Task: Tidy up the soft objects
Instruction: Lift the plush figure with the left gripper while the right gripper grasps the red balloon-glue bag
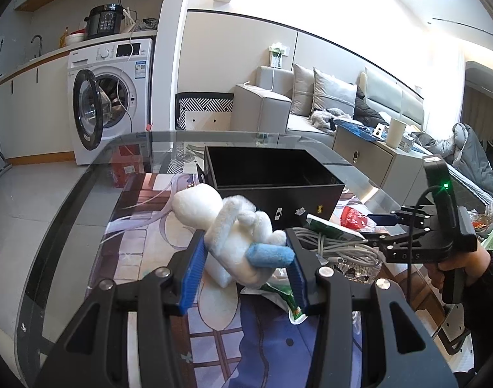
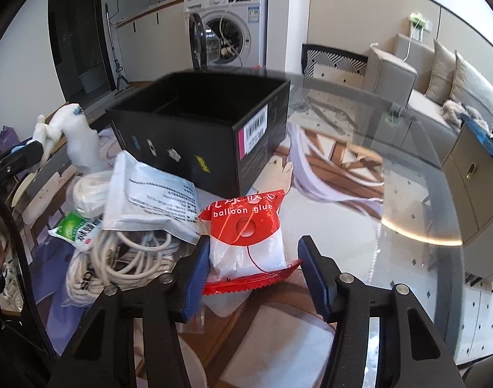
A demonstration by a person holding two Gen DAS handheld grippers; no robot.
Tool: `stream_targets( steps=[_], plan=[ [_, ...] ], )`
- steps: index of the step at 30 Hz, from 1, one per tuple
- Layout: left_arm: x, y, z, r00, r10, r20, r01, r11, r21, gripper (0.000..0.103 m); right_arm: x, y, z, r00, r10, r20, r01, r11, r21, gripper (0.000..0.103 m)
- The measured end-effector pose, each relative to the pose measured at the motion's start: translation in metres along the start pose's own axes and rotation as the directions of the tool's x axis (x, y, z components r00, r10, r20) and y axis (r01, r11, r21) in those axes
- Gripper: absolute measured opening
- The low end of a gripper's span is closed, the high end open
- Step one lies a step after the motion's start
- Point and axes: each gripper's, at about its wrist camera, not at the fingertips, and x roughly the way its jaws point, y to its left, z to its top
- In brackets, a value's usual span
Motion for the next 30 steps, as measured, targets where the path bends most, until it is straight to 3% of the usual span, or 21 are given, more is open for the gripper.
stream_targets(
  steps=[15, 30],
  plan=[
    [-0.012, -0.011, 0.014, 0.999, -0.01, 0.047, 0.008, 0.999, 0.046, 0.046, -0.078, 0.033, 0.012, 0.981, 0.021, 0.194, -0.018, 1.0, -0.016, 0.055],
    [0.005, -0.022, 0.041, 0.997, -0.022, 0.079, 0.015, 0.996, 0.088, 0.046, -0.082, 0.046, 0.038, 0.957, 0.051, 0.284, -0.049, 0.999, -0.014, 0.055]
  ],
)
